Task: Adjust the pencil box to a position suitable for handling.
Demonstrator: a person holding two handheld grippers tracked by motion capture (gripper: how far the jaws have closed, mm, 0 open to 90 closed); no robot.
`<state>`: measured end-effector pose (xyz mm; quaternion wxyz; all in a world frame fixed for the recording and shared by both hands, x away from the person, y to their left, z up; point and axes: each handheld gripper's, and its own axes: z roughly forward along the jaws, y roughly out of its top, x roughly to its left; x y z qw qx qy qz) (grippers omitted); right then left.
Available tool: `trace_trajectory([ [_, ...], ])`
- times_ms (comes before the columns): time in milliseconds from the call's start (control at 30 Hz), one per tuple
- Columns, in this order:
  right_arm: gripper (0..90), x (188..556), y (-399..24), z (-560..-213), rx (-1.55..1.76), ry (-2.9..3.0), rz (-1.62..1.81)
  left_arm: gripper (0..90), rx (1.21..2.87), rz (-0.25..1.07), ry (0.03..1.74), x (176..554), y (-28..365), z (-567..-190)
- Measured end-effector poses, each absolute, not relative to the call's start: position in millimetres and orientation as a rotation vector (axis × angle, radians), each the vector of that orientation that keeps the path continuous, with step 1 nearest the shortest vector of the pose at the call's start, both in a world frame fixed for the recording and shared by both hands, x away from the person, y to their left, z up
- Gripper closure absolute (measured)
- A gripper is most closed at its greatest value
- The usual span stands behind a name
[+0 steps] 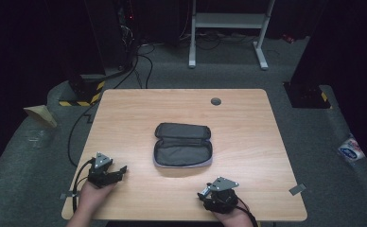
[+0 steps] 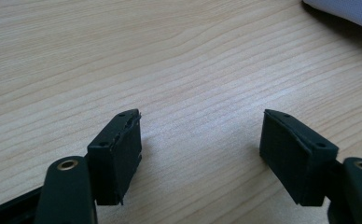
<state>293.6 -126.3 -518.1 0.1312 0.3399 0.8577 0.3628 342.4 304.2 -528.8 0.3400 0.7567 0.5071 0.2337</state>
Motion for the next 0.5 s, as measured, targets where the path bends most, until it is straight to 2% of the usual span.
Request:
trace_trajectory([
  [400,46.0,310.2,-146.8,-519.4,1.143,2.345,0.992,29.7,1.97,0.608,1.321,342.8,304.1,-528.8],
  [500,43.5,313.3,-151.2,-520.3,1.166,2.33,0.988,29.8,1.97,0.608,1.321,342.7,304.1,-528.8],
])
